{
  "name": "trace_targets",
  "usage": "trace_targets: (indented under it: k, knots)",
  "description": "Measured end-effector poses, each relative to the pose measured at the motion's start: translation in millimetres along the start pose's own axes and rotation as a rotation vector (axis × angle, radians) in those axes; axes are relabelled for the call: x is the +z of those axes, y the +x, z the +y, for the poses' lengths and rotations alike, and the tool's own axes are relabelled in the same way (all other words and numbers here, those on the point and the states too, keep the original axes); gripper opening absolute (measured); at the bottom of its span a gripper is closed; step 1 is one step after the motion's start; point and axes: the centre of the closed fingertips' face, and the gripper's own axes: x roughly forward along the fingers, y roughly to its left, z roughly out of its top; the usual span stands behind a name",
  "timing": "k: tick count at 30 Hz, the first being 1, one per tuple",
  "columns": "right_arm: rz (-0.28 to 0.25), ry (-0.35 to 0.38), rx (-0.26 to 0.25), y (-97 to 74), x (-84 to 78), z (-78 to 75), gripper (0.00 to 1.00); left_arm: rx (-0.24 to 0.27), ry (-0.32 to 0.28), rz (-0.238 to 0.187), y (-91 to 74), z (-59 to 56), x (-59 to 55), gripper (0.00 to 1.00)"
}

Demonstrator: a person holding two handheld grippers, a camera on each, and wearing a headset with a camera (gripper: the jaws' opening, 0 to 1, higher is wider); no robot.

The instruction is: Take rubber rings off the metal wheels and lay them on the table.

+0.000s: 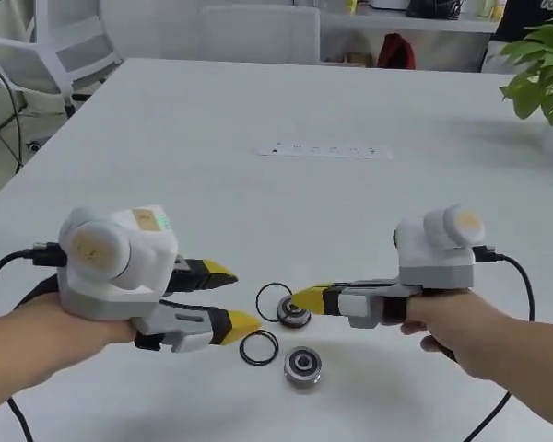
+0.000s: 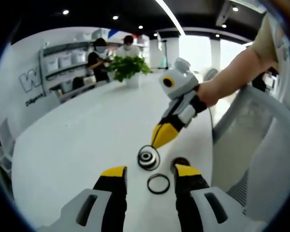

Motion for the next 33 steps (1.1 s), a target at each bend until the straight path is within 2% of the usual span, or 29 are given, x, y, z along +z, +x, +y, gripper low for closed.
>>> trace_targets:
  k: [15,28,33]
  knots:
    - [0.095,0.019,0.042,15.8,-19.2,4.0,0.00,-0.003,-0.024,0.011,-11.0,-3.0,-12.6,0.48]
    - [0.178,0.057,0.037,25.2,-38.6,0.5,0.00,0.004,-0.038,0.022,-15.5,-1.2,-22.1,0.49]
    - [0.192,0.062,0.027,25.7,-42.4,-1.9,0.00,0.005,-0.042,0.030,-15.8,-0.6,-26.7,0.49]
